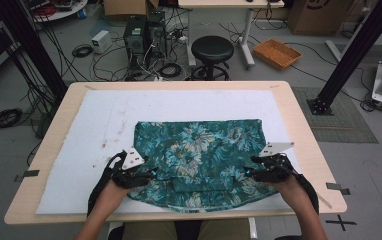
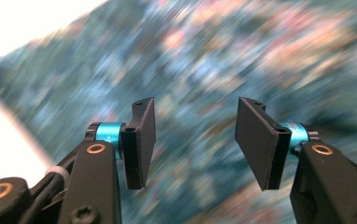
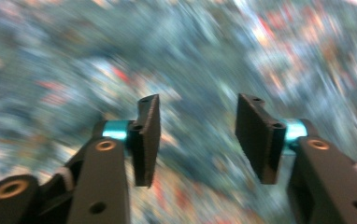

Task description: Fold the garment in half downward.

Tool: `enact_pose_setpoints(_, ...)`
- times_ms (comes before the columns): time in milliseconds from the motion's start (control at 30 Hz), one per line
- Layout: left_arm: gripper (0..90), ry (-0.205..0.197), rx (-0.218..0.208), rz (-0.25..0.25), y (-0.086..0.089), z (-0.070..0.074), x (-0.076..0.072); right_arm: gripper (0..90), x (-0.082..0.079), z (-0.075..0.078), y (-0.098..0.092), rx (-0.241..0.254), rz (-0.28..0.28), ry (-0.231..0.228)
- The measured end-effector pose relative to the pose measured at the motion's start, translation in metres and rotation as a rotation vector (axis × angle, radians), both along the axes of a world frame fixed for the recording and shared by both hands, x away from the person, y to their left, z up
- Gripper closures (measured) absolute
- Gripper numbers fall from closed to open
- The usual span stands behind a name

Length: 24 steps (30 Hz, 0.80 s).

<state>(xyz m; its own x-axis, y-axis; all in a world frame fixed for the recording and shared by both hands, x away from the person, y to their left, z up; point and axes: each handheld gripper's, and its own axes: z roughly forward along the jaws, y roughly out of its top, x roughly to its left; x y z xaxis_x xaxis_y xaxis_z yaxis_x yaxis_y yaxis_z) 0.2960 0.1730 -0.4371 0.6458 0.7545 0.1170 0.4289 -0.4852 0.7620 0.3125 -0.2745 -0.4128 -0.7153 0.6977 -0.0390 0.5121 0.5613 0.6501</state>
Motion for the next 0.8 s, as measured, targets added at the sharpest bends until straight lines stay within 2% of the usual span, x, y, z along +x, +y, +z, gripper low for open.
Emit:
enact_pose_setpoints(33,48.0,0.009,-0.001,0.021,0.003,-0.002,0.001,48.3,0.002,-0.002,-0.001,-0.037,-0.028,0.017)
enact_pose_setpoints(100,50.4,0.036,0.013,0.037,0.006,-0.005,0.001,49.8,0.002,-0.009,-0.003,-0.078,-0.052,0.047)
enact_pose_setpoints(167,57.0,0.046,0.012,0.011,0.007,-0.008,-0.001,56.9,0.002,-0.015,-0.004,-0.103,-0.065,0.071)
enact_pose_setpoints(233,69.4,0.039,0.02,-0.015,0.006,-0.008,-0.004,71.6,0.001,-0.018,-0.008,-0.05,-0.055,0.079)
enact_pose_setpoints(267,80.0,0.023,0.044,-0.017,0.005,-0.007,-0.006,83.2,-0.001,-0.018,-0.01,-0.057,-0.05,0.062)
enact_pose_setpoints(300,86.6,0.024,0.043,-0.018,0.005,-0.007,-0.006,87.9,-0.002,-0.018,-0.01,-0.072,-0.051,0.05)
enact_pose_setpoints(367,88.2,0.043,0.005,-0.016,0.009,-0.004,-0.007,88.8,-0.002,-0.017,-0.014,-0.067,-0.04,0.056)
enact_pose_setpoints(467,88.4,0.057,-0.067,-0.023,0.019,0.006,-0.01,88.9,-0.006,-0.011,-0.02,-0.067,-0.043,0.054)
enact_pose_setpoints(567,88.4,0.067,-0.138,-0.051,0.026,0.016,-0.017,88.8,-0.013,0.001,-0.028,-0.042,-0.05,0.06)
enact_pose_setpoints(633,88.1,0.065,-0.132,-0.043,0.026,0.017,-0.019,87.0,-0.016,0.007,-0.031,-0.041,-0.041,0.09)
enact_pose_setpoints(667,84.5,0.059,-0.122,-0.025,0.025,0.015,-0.019,80.2,-0.017,0.008,-0.031,-0.046,-0.045,0.085)
enact_pose_setpoints(700,70.0,0.061,-0.116,-0.002,0.025,0.013,-0.018,70.0,-0.017,0.009,-0.03,-0.052,-0.061,0.071)
enact_pose_setpoints(733,58.0,0.053,-0.111,0.018,0.026,0.01,-0.018,65.8,-0.018,0.01,-0.028,-0.045,-0.074,0.053)
enact_pose_setpoints(800,55.1,0.027,-0.101,0.015,0.026,0.005,-0.019,62.2,-0.021,0.012,-0.022,-0.002,-0.054,0.016)
